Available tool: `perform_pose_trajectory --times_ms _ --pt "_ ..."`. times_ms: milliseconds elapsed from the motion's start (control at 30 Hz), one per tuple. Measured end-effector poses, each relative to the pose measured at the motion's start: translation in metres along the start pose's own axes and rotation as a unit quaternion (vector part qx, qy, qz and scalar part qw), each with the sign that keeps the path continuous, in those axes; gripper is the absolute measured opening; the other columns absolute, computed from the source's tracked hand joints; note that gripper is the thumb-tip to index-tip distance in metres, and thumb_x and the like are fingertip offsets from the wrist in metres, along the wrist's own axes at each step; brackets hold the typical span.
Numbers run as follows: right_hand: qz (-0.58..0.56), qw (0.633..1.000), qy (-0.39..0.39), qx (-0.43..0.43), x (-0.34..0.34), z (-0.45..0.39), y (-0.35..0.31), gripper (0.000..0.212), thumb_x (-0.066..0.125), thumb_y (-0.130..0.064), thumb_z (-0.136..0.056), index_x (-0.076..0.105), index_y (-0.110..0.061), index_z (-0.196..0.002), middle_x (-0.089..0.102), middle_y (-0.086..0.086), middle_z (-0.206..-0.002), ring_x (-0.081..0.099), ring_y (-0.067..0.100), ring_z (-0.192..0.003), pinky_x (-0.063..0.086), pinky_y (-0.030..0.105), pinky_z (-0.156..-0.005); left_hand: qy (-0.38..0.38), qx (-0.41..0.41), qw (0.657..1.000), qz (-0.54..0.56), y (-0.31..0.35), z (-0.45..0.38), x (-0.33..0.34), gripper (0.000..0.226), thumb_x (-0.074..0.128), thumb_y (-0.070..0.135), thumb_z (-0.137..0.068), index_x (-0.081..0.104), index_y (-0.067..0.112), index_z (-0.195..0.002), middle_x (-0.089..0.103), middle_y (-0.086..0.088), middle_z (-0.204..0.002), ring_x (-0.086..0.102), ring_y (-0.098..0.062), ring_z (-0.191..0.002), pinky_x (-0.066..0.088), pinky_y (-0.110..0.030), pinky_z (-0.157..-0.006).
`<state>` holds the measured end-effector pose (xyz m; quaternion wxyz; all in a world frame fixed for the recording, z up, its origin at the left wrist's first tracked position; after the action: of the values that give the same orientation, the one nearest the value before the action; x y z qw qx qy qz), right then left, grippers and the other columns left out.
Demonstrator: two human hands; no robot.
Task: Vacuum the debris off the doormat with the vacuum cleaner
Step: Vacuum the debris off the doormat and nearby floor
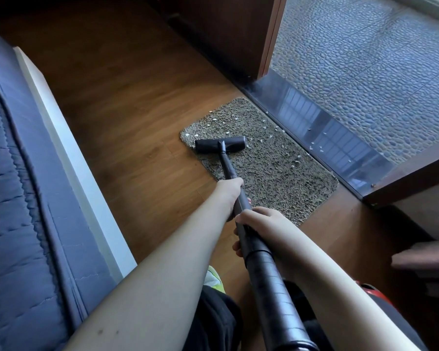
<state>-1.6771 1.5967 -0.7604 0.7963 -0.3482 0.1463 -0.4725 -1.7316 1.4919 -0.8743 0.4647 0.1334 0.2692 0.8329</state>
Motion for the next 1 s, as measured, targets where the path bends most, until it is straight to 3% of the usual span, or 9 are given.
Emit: perform_pose_trajectory --times_ms 100,267,533,700,1000 --pt "0.010 1.000 -0.011 -0.002 -0.002 0.006 -0.001 0.011 0.054 -0.008 -0.087 0.056 0.001 -0.095 0.054 0.019 -0.078 0.060 0.027 -0.046 0.046 0.024 -0.043 -0.002 -0.007 1.000 -0.013 -0.004 0.002 0.002 0.019 0.054 0.012 -0.088 0.055 -0.002 -0.101 0.056 -0.014 -0.060 0.052 -0.021 -0.046 0.048 -0.027 -0.055" --pt "0.042 0.999 -0.025 -0.004 0.007 0.009 0.004 0.007 0.052 -0.008 -0.085 0.055 -0.002 -0.083 0.055 0.017 -0.071 0.060 0.030 -0.051 0.047 0.028 -0.047 -0.006 -0.011 0.999 -0.044 -0.016 0.000 -0.007 0.013 0.051 0.010 -0.092 0.053 -0.001 -0.098 0.054 -0.013 -0.064 0.052 -0.022 -0.049 0.045 -0.025 -0.052" --pt "0.016 0.999 -0.038 0.007 0.020 -0.004 0.002 0.005 0.051 -0.006 -0.087 0.055 -0.004 -0.085 0.052 0.019 -0.079 0.058 0.027 -0.047 0.044 0.022 -0.041 0.014 -0.011 1.000 -0.020 -0.011 -0.016 -0.027 0.017 0.051 0.008 -0.088 0.054 0.001 -0.104 0.056 -0.013 -0.062 0.053 -0.022 -0.050 0.046 -0.026 -0.058" --pt "0.002 0.999 -0.036 0.010 0.031 -0.018 0.000 0.010 0.049 -0.005 -0.088 0.058 -0.003 -0.090 0.053 0.019 -0.080 0.057 0.025 -0.046 0.043 0.021 -0.040 0.023 0.008 1.000 -0.011 0.001 -0.028 -0.039 0.017 0.051 0.005 -0.091 0.050 0.001 -0.108 0.054 -0.014 -0.063 0.051 -0.023 -0.048 0.044 -0.027 -0.049" --pt "-0.006 0.999 -0.022 0.029 0.050 -0.050 0.000 0.018 0.049 -0.008 -0.088 0.059 -0.001 -0.102 0.056 0.016 -0.081 0.059 0.023 -0.045 0.046 0.025 -0.042 0.041 0.040 0.998 -0.003 0.016 -0.052 -0.062 0.016 0.052 0.001 -0.091 0.043 0.005 -0.105 0.053 -0.015 -0.069 0.053 -0.025 -0.055 0.047 -0.032 -0.054"
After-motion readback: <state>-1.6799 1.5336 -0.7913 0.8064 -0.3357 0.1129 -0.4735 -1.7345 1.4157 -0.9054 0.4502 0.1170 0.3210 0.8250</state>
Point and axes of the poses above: each hand's wrist, its own z-axis away from the middle knuckle, its own x-axis out of the palm, y = z × x, the point moved 7 cm from there along -z, towards the middle knuckle
